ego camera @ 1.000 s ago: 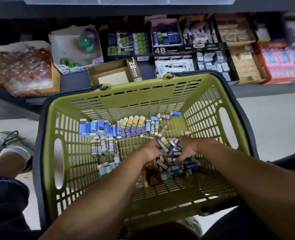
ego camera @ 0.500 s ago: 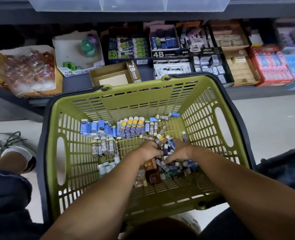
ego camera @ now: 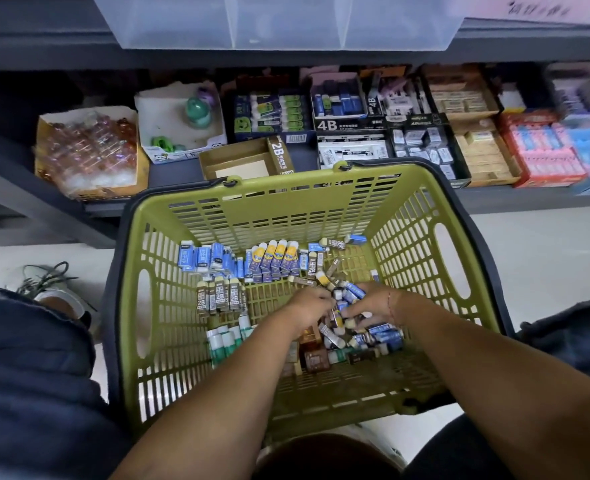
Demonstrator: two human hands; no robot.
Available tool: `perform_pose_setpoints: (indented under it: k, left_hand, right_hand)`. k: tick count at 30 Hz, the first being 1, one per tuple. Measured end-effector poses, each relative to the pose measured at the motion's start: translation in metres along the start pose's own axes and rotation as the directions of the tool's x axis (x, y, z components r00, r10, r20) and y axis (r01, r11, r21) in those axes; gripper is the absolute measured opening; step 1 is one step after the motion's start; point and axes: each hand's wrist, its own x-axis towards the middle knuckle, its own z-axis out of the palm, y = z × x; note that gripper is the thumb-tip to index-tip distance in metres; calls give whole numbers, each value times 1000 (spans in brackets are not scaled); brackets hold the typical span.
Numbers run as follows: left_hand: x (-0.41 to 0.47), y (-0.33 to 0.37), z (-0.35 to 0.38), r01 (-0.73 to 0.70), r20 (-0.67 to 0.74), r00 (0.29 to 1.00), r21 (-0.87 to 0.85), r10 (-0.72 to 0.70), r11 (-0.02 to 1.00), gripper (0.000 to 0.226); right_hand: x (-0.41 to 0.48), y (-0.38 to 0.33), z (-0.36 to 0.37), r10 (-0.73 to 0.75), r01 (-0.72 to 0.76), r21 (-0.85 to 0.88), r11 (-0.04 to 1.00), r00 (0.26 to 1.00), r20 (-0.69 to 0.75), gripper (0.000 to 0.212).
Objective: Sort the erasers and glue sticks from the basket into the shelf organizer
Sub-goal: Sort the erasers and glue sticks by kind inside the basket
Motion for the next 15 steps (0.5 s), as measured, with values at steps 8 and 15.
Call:
perform_pose_setpoints:
  k: [8, 15]
  left_hand:
    - [-5, 22, 8, -44, -25, 999, -269, 39, 962, 68]
    - [-12, 29, 16, -142, -65, 989, -222, 130, 965, 63]
  right_hand:
    - [-20, -14, -18, -111, 112, 127, 986, 994, -9, 28]
    - [-38, -24, -23, -114, 116, 201, 973, 993, -20, 35]
